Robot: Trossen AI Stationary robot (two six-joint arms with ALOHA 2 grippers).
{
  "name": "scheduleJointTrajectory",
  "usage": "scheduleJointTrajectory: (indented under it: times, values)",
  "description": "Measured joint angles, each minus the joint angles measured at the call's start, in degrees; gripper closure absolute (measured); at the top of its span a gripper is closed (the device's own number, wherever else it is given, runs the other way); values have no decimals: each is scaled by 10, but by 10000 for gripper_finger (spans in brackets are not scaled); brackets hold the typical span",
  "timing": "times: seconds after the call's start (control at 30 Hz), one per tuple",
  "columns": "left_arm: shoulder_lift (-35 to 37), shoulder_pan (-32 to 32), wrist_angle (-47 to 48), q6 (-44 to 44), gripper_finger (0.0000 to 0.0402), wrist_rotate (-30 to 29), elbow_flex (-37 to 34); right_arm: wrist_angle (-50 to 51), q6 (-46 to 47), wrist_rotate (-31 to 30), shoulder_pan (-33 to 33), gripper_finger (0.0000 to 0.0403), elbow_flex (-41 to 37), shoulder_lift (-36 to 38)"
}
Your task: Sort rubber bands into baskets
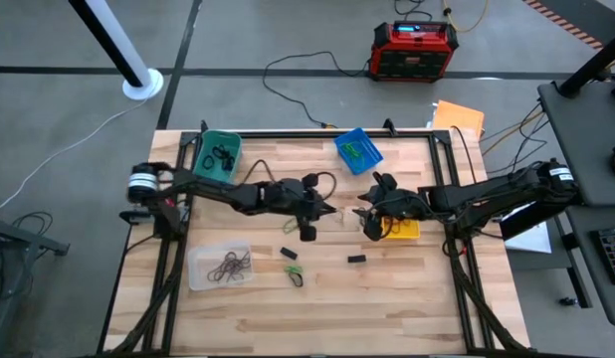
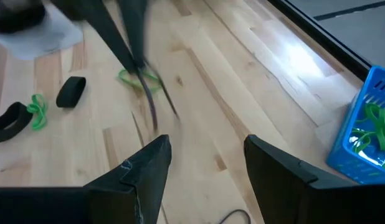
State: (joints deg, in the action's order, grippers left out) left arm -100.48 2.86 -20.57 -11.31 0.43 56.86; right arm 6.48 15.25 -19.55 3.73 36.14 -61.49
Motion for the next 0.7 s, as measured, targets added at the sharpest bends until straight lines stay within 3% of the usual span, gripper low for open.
scheduleJointTrajectory:
  times: [0.33, 0.53, 0.7]
  values:
    - [137, -48, 41, -2, 401, -20, -29, -14, -11, 0, 0, 204, 0, 0]
    - [238, -89, 208, 11, 401, -23, -30, -13, -10, 0, 0, 204, 0, 0]
    - [323, -131, 393, 93, 401, -65, -23, -13, -11, 0, 0, 204, 0, 0]
